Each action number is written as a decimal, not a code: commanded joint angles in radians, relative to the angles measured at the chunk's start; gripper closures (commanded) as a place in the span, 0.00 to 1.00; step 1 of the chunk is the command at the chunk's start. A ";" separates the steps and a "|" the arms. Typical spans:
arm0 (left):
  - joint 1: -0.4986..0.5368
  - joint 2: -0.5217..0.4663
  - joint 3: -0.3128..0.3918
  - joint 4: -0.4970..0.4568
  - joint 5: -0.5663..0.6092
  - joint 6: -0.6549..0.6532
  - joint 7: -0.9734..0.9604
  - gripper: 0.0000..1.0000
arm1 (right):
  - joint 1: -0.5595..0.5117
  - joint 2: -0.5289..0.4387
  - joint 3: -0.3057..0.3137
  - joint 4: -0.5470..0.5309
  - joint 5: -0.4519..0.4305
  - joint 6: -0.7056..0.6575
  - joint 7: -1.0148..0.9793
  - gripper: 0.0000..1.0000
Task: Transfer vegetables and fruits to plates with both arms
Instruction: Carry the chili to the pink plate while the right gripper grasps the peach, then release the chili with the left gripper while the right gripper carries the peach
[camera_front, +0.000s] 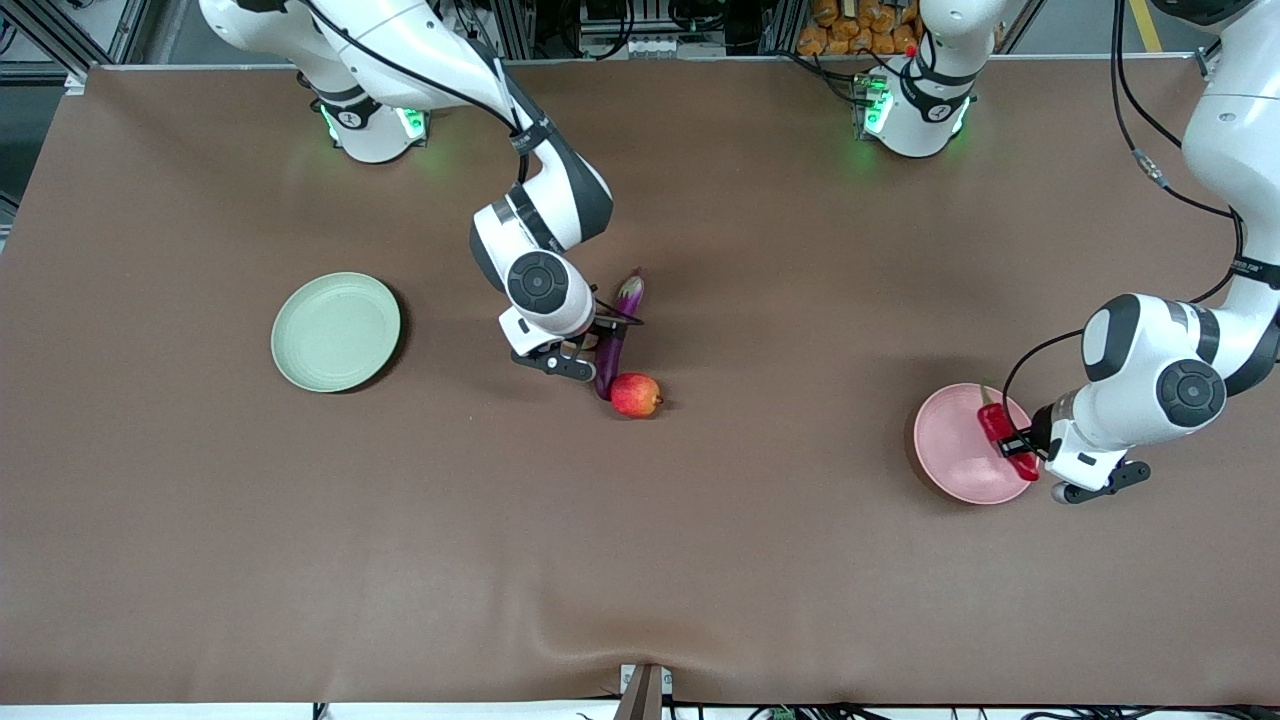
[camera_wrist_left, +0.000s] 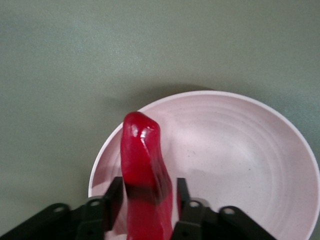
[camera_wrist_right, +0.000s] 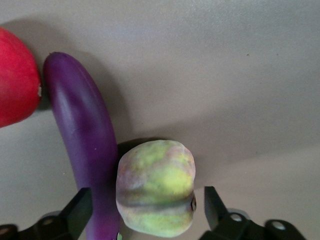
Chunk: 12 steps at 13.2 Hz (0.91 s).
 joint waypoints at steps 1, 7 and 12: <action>-0.012 0.001 0.007 0.017 0.024 -0.004 -0.013 0.00 | 0.010 -0.003 -0.005 -0.009 0.005 0.010 0.004 0.75; -0.019 -0.042 -0.025 0.020 0.009 -0.021 -0.018 0.00 | -0.143 -0.078 -0.008 0.017 0.008 -0.210 -0.247 1.00; -0.019 -0.082 -0.123 0.017 0.007 -0.081 -0.025 0.00 | -0.348 -0.118 -0.066 0.081 -0.012 -0.375 -0.663 1.00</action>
